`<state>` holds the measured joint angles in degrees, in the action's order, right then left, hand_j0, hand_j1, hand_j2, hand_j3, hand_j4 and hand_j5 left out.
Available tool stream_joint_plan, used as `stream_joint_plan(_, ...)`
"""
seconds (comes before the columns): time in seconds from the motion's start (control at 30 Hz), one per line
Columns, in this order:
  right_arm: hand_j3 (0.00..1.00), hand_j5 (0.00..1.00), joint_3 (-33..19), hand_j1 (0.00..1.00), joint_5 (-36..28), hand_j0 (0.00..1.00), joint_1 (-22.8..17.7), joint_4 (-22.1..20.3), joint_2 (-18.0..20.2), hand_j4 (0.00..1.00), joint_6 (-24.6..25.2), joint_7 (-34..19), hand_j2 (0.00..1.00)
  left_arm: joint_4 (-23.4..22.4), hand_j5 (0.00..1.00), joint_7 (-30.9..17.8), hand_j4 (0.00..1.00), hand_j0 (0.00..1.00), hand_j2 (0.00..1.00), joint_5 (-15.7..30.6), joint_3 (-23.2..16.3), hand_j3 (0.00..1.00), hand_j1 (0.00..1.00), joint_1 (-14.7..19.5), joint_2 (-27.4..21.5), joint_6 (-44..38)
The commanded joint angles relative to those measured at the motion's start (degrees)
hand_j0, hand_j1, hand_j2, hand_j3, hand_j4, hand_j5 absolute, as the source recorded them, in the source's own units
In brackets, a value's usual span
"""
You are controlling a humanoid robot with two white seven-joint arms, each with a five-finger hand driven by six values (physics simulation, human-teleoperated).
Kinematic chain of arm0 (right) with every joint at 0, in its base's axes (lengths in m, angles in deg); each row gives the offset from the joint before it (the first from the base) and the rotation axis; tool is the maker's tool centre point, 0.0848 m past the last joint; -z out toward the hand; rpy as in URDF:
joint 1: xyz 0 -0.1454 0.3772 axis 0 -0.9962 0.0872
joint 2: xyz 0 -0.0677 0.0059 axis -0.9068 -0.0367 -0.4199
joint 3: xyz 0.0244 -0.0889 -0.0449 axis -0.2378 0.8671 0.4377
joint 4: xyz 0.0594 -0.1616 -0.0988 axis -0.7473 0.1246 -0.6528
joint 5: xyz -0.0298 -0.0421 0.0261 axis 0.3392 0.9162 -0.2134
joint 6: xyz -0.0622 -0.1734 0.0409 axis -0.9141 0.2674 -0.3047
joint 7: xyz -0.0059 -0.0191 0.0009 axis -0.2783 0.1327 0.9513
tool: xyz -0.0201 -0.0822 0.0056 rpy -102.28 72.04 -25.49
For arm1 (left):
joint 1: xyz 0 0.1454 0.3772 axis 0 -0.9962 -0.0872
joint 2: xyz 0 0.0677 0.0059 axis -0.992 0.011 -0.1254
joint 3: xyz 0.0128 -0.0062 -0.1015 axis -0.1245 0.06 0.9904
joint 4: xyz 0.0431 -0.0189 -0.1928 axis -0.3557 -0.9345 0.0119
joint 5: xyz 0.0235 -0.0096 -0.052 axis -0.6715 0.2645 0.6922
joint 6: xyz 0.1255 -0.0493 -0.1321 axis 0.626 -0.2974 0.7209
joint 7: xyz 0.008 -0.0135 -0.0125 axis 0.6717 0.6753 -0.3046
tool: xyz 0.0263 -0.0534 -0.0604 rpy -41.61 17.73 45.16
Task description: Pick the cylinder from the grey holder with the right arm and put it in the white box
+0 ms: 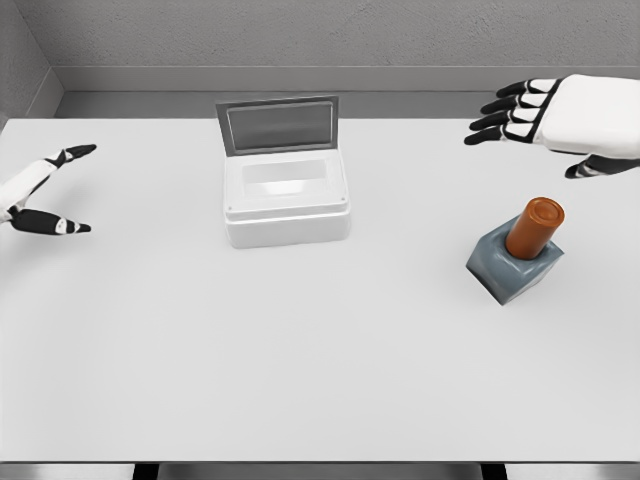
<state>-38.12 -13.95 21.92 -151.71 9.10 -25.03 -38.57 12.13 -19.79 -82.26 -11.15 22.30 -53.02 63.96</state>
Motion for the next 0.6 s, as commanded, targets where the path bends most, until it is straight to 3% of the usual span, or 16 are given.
stream_joint_plan(0.0, 1.00, 1.00, 0.1, 1.00, -0.2, 1.00, 0.0, -0.1, -0.1, 1.00, 0.2, 0.0, 1.00, 0.0, 1.00, 0.0, 1.00, 1.00, 1.00, 0.4, -0.1, 1.00, 1.00, 0.0, 0.1, -0.1)
stream_joint_plan(0.1, 1.00, 1.00, 0.0, 1.00, -0.3, 1.00, 0.4, 0.1, 0.1, 1.00, 0.2, 0.0, 1.00, 0.1, 1.00, 0.1, 1.00, 1.00, 1.00, 0.6, -0.2, 1.00, 1.00, 0.0, 0.1, -0.1)
stream_joint_plan(0.17, 1.00, 1.00, -0.2, 1.00, -0.3, 1.00, 0.3, 0.8, 0.9, 1.00, 0.2, 0.0, 1.00, 0.0, 1.00, 0.7, 1.00, 1.00, 1.00, 2.4, -4.6, 1.00, 1.00, 2.7, 0.0, -0.1)
stream_joint_plan(0.23, 1.00, 1.00, -0.5, 1.00, -0.5, 1.00, -0.1, 1.6, 4.1, 1.00, 0.2, 0.0, 1.00, -0.1, 1.00, 0.6, 1.00, 1.00, 1.00, 14.0, -14.1, 1.00, 1.00, 7.7, -1.7, -0.1)
stream_joint_plan(0.27, 1.00, 1.00, -0.4, 1.00, -0.4, 1.00, -0.1, 1.6, 5.4, 1.00, 0.2, 0.0, 1.00, 0.0, 1.00, 0.6, 1.00, 1.00, 1.00, 17.2, -17.6, 1.00, 1.00, 9.7, -2.3, -0.1)
stream_joint_plan(0.37, 1.00, 1.00, 0.1, 1.00, -0.3, 1.00, -0.4, 1.1, 5.7, 1.00, 0.2, 0.0, 1.00, 2.0, 1.00, -2.4, 1.00, 1.00, 1.00, 18.9, -17.9, 1.00, 1.00, 11.8, -1.4, -0.1)
stream_joint_plan(0.43, 1.00, 1.00, 1.8, 1.00, -0.3, 1.00, -0.4, 0.7, 5.6, 1.00, 0.2, 0.0, 1.00, 3.1, 1.00, -7.8, 1.00, 1.00, 1.00, 24.7, -19.0, 1.00, 1.00, 11.9, 0.3, -0.1)
stream_joint_plan(0.47, 1.00, 1.00, 2.7, 1.00, -0.3, 1.00, -0.4, 0.4, 5.5, 1.00, 0.2, 0.0, 1.00, 3.6, 1.00, -9.0, 1.00, 1.00, 1.00, 25.4, -19.0, 1.00, 1.00, 11.8, 0.4, -0.1)
stream_joint_plan(0.5, 1.00, 1.00, 4.1, 1.00, -0.3, 1.00, -0.4, -0.2, 5.1, 1.00, 0.2, 0.0, 1.00, 7.1, 1.00, -8.9, 1.00, 1.00, 1.00, 25.5, -19.0, 1.00, 1.00, 11.4, -0.6, -0.1)
stream_joint_plan(0.57, 1.00, 1.00, 5.8, 1.00, -0.2, 1.00, -0.4, -0.6, 4.9, 1.00, 0.2, 0.0, 1.00, 6.9, 1.00, -8.9, 1.00, 1.00, 1.00, 25.9, -19.0, 1.00, 1.00, 11.4, -0.6, -0.1)
